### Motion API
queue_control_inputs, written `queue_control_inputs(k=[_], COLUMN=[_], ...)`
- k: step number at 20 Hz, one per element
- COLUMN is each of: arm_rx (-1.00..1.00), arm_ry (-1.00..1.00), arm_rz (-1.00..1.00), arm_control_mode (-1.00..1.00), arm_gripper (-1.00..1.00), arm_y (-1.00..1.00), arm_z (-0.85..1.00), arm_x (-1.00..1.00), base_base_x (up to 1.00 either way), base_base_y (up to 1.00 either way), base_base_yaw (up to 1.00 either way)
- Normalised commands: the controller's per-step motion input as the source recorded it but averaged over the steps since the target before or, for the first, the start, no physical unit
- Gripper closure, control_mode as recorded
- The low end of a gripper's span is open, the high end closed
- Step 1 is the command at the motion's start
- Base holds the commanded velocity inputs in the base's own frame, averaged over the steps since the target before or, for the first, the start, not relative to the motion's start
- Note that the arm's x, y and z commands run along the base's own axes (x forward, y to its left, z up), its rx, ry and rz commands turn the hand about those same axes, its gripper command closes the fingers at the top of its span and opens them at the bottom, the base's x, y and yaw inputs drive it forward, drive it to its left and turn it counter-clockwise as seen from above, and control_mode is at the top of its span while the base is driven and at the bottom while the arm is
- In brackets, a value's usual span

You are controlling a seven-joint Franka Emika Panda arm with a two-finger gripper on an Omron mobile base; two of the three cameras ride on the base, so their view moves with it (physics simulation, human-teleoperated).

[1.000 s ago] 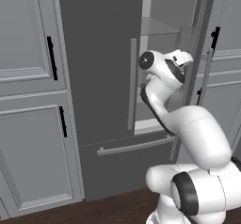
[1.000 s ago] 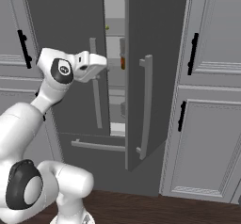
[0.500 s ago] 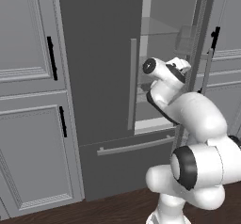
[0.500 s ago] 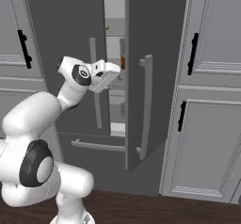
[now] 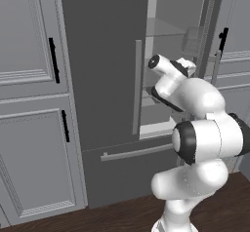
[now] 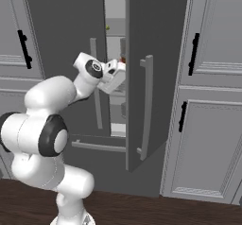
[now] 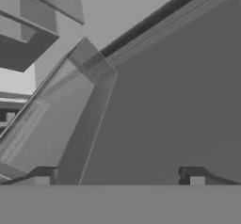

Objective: Grab a lemon wedge from the fridge and one ice cube from the ice bowl, and put them in the glass of lemonade.

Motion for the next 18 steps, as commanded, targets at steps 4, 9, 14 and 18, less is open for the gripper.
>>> queue_control_inputs(k=[4, 9, 14, 18], arm_rx=[0.00, 0.00, 0.01, 0.04], arm_ry=[0.03, 0.00, -0.03, -0.08], arm_rz=[-0.12, -0.14, -0.10, -0.07], arm_control_mode=[-1.00, -1.00, -1.00, -1.00], arm_gripper=[-1.00, -1.00, -1.00, -1.00], arm_y=[-0.79, -0.96, -1.00, -1.00], arm_z=[-0.28, -0.04, 0.00, 0.01], arm_x=[0.00, 0.00, -0.09, -0.16], base_base_x=[0.00, 0.00, 0.00, 0.00], base_base_y=[0.00, 0.00, 0.00, 0.00], base_base_yaw=[0.00, 0.00, 0.00, 0.00])
